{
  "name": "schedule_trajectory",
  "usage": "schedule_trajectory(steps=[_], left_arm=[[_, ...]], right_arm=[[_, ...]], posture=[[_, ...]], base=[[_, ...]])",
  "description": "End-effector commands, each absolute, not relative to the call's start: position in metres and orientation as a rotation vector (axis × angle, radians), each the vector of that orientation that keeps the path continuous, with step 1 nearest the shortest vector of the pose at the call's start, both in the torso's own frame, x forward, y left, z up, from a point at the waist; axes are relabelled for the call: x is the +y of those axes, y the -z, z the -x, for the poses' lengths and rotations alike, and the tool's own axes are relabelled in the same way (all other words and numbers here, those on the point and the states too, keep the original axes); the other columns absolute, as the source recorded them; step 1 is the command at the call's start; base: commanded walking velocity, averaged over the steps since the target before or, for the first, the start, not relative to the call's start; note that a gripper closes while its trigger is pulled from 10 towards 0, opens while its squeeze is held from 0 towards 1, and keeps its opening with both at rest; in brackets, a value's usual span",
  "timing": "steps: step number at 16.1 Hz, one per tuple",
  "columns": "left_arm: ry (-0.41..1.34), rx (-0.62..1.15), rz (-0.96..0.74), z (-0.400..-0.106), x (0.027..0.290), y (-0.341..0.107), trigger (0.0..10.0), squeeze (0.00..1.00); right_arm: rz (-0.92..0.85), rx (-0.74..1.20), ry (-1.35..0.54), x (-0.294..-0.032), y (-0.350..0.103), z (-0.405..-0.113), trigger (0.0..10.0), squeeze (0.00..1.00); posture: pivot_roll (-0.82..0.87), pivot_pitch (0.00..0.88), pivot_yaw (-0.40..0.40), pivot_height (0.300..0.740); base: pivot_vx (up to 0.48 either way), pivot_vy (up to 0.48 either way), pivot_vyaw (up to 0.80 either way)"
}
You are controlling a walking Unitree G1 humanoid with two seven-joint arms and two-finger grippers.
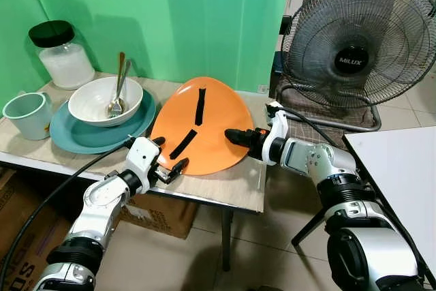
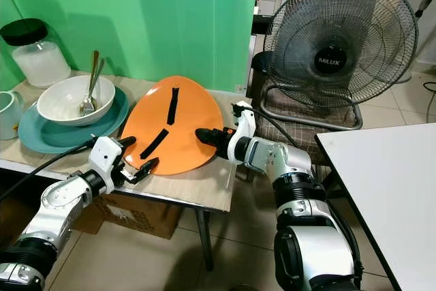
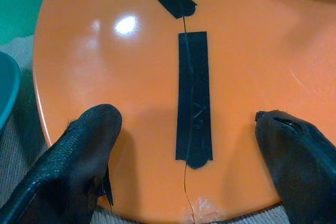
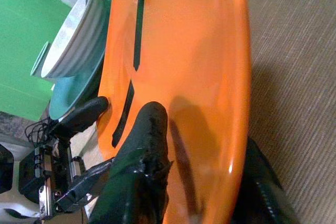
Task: Setting the table
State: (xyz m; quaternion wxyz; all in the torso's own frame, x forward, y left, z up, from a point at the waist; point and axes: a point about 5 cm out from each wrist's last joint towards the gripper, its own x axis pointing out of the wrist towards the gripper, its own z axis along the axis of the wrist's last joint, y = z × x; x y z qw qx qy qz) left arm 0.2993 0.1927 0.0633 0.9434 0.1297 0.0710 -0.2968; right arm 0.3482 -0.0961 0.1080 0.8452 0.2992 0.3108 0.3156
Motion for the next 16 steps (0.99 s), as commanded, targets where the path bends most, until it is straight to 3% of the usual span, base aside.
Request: schedule_trajectory(steps=[1,7,10,13,16], left_arm=[[0.617,0.235,-0.279,-0.293,0.192,-0.048,10.0,0.00],[0.610,0.179,-0.285,-0.299,0.193,-0.060,10.0,0.00],[0.560,-0.014,-0.221,-0.306,0.194,-0.105,10.0,0.00],[0.469,-0.248,-0.136,-0.294,0.188,-0.172,10.0,0.00],[0.427,-0.296,-0.125,-0.285,0.185,-0.194,10.0,0.00]], right_arm=[[-0.641,0.683,-0.669,-0.092,-0.103,-0.345,0.0,0.00],[-0.728,0.656,-0.672,-0.094,-0.110,-0.348,0.0,0.00],[-0.765,0.641,-0.668,-0.099,-0.115,-0.347,0.0,0.00],[-0.854,0.488,-0.684,-0.111,-0.142,-0.346,0.0,0.00],[-0.859,0.371,-0.674,-0.122,-0.163,-0.341,0.0,0.00]], posture=[[-0.13,0.009,-0.009,0.740],[-0.13,0.000,-0.002,0.740],[-0.12,0.000,0.023,0.740],[-0.11,0.000,0.050,0.740],[-0.11,0.000,0.066,0.740]], base=[[0.000,0.000,0.00],[0.000,0.000,0.00],[0.000,0.000,0.00],[0.000,0.000,0.00],[0.000,0.000,0.00]])
